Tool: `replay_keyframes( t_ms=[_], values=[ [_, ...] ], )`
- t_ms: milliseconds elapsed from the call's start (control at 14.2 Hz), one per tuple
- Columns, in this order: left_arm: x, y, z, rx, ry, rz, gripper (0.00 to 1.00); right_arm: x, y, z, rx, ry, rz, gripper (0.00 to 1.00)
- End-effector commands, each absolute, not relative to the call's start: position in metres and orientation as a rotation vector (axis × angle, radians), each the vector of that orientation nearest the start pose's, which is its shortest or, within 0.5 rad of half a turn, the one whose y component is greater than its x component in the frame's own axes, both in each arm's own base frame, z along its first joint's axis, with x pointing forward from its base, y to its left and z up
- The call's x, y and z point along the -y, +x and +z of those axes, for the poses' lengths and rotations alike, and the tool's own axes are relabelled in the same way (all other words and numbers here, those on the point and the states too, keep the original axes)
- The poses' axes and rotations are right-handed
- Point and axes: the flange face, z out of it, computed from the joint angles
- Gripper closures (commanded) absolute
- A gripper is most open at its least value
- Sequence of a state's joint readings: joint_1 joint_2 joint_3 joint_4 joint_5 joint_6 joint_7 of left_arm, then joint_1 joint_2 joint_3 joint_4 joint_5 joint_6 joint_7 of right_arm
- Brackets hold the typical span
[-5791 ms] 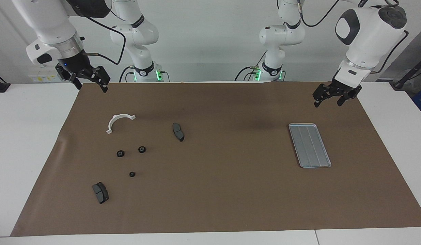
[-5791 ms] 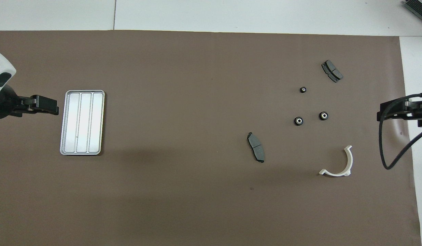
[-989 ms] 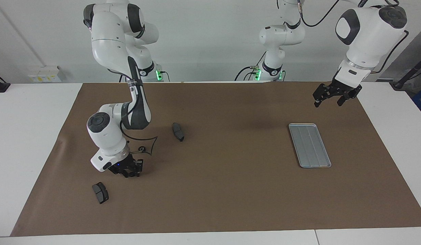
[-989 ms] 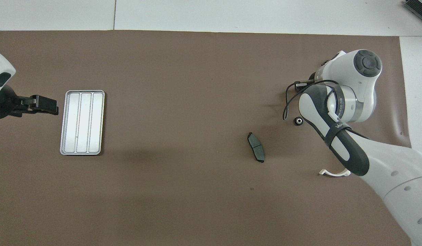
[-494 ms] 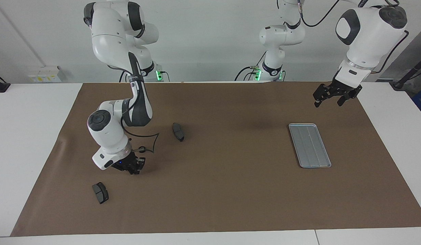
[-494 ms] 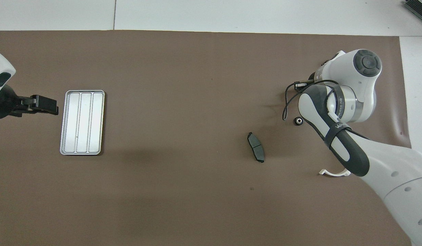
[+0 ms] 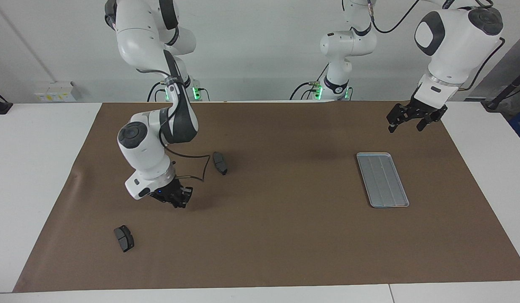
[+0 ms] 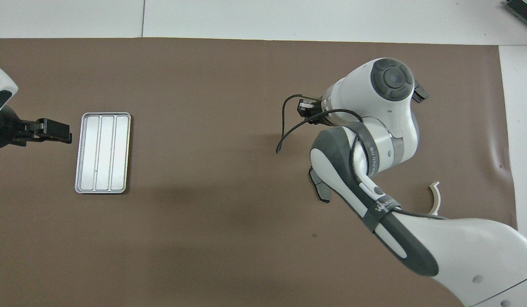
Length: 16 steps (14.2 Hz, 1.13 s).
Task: Pick bearing gear from pile to tray
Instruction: 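Carry the gear toward the table centre with the right gripper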
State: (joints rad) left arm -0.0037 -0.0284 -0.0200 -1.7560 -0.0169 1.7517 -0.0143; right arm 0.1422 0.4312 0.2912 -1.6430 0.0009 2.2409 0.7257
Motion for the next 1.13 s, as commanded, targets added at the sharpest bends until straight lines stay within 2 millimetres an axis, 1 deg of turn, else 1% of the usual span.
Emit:
replay_keyframes(
  t_ms=[0, 141, 212, 353, 494, 565, 636, 777, 847, 918, 989, 1059],
  values=[
    [0.013, 0.549, 0.569, -0.003, -3.139, -0.046, 0.00, -0.320, 0.613, 0.386, -0.622, -2.801, -0.151, 1.00],
    [0.014, 0.549, 0.569, -0.005, -3.139, -0.046, 0.00, -0.355, 0.601, 0.374, -0.661, -2.753, -0.156, 1.00],
    [0.013, 0.549, 0.569, -0.003, -3.139, -0.046, 0.00, -0.372, 0.595, 0.362, -0.658, -2.748, -0.163, 1.00],
    [0.014, 0.549, 0.569, -0.005, -3.139, -0.046, 0.00, -0.398, 0.580, 0.340, -0.623, -2.770, -0.209, 1.00],
    [0.020, 0.548, 0.569, -0.020, -3.139, -0.046, 0.00, -0.406, 0.574, 0.328, -0.629, -2.801, -0.246, 1.00],
    [0.022, 0.548, 0.568, -0.041, -3.139, -0.053, 0.00, -0.417, 0.566, 0.322, -0.601, -2.820, -0.256, 1.00],
    [0.017, 0.549, 0.567, -0.029, -3.139, -0.058, 0.00, -0.422, 0.562, 0.314, -0.578, -2.844, -0.278, 0.98],
    [0.004, 0.549, 0.566, 0.007, -3.139, -0.068, 0.00, -0.425, 0.554, 0.302, -0.572, -2.871, -0.312, 0.90],
    [0.004, 0.550, 0.566, 0.014, -3.139, -0.070, 0.00, -0.425, 0.552, 0.301, -0.568, -2.864, -0.316, 0.84],
    [0.008, 0.551, 0.568, 0.009, -3.138, -0.091, 0.00, -0.425, 0.550, 0.298, -0.565, -2.865, -0.313, 0.73],
    [0.013, 0.553, 0.568, 0.004, -3.139, -0.106, 0.00, -0.425, 0.549, 0.296, -0.564, -2.869, -0.309, 0.59],
    [0.025, 0.551, 0.566, -0.015, -3.140, -0.099, 0.00, -0.424, 0.548, 0.294, -0.562, -2.872, -0.307, 0.45]
  ],
)
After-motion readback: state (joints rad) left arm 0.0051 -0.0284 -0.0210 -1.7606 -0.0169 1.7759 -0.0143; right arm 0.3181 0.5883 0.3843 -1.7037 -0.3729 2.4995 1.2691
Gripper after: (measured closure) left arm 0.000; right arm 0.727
